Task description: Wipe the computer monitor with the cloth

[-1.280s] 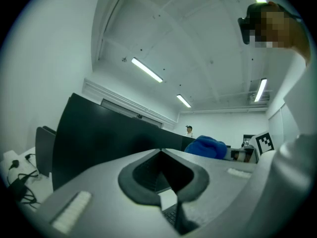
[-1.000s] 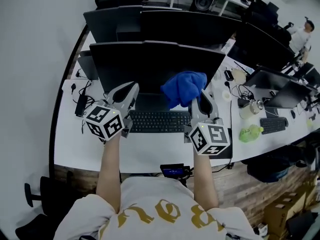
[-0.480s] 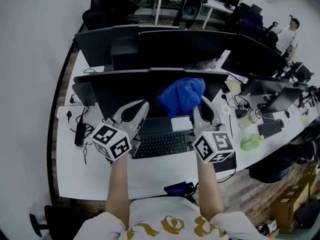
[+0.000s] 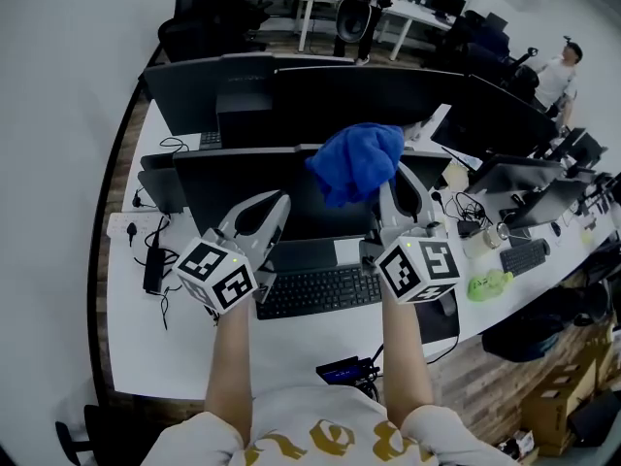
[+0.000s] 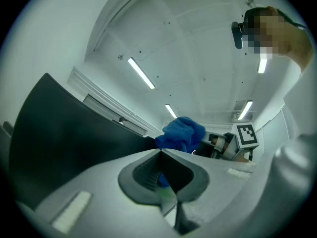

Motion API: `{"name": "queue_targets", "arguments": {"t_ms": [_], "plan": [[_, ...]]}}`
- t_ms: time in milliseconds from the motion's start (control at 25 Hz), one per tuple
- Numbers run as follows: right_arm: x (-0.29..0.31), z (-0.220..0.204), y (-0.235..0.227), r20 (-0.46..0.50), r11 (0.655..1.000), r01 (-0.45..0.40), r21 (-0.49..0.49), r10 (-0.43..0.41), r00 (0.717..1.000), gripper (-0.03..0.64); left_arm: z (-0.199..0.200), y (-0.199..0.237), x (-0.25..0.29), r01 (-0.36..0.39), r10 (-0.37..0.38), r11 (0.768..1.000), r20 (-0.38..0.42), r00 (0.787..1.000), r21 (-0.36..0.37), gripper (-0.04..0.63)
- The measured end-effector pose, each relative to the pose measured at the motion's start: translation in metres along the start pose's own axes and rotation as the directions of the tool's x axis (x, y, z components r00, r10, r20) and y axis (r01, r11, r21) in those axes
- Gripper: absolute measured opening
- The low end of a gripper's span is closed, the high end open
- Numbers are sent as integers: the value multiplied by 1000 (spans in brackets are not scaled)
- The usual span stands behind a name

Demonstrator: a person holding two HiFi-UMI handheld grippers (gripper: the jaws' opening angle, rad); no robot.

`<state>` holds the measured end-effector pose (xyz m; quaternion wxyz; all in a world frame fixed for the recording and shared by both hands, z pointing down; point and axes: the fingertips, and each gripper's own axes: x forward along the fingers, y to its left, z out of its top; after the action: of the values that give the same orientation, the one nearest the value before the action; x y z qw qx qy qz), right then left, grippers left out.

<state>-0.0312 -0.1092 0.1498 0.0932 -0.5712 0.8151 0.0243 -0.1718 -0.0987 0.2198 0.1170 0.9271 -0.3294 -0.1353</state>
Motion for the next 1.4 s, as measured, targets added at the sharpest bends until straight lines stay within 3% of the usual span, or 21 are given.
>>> {"name": "queue_targets", "arguments": {"t_ms": [280,560,920,1160,1400], "plan": [[28,-7,5,22,998,-28,49,26,999,71,-6,-4,8,72,-71,996,-24,997,44,0],[55,-36,10,-82,997,2,-83,-9,997,72,-5,9,7,66,-66,998,27,997,-4,0],[63,-47,13,-144,995,-45,-85,32,989,72,-19,16,12,15,-14,999,24,1000,-34,0],[62,-47,13,-121,991,-43,-126,28,992,72,-25,30,9,-52,54,998,45,998,-40,0],[62,-48,12,-132,987,-81,-141,62,989,72,-18,30,10,-124,123,992,24,992,24,0]]}}
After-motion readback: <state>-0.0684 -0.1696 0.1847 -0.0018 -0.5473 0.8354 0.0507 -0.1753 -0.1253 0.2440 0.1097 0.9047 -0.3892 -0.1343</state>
